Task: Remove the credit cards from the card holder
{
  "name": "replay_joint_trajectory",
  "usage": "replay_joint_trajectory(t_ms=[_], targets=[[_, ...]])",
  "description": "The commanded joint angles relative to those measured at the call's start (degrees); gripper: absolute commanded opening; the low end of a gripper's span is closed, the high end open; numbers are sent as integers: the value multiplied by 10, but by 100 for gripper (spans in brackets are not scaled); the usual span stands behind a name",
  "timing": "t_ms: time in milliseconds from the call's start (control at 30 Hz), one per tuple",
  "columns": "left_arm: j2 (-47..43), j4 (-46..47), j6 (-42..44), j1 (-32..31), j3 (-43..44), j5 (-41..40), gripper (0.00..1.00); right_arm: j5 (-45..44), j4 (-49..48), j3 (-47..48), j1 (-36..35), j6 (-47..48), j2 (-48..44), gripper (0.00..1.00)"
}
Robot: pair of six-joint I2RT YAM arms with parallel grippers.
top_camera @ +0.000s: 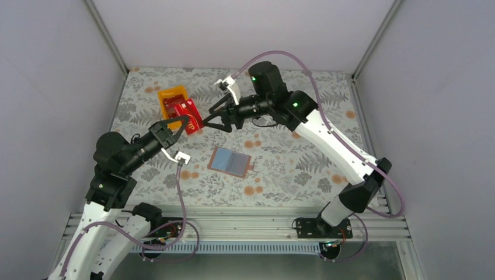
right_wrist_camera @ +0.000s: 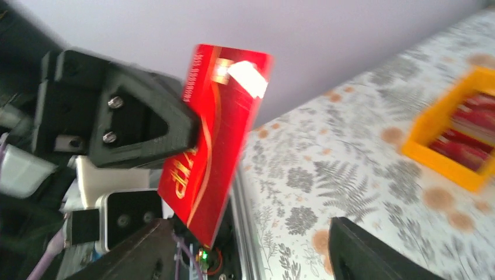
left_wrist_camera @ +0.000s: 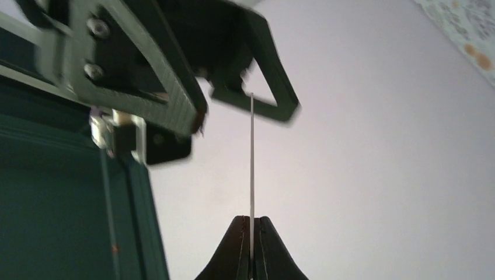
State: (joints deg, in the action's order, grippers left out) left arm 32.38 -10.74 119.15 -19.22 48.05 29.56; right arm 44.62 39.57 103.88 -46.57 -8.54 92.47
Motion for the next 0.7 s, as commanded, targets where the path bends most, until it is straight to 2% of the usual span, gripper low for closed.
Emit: replay_joint_trajectory(t_ms=[0, 67, 133, 267, 367, 433, 533, 667], targets=[[28, -50, 252, -1, 31, -162, 2, -176, -35, -40, 31, -39, -76, 76], [78, -102, 162, -1, 77, -266, 2, -242, -39, -60, 46, -51, -99, 84], [150, -164, 20, -1, 154, -349, 2, -285, -40, -75, 60, -57, -115, 86], [345, -365, -264, 2, 351, -490, 2, -309, -40, -102, 87, -59, -134, 89], [479, -511, -417, 31, 462, -490, 2, -308, -49, -120, 105, -59, -145, 90], [568, -570, -511, 54, 533, -486, 2, -302, -53, -130, 116, -59, -149, 90], [674, -587, -587, 92, 597, -489, 2, -300, -52, -140, 127, -58, -151, 95], [754, -534, -623, 118, 620, -478, 2, -295, -52, -158, 141, -58, -151, 95]])
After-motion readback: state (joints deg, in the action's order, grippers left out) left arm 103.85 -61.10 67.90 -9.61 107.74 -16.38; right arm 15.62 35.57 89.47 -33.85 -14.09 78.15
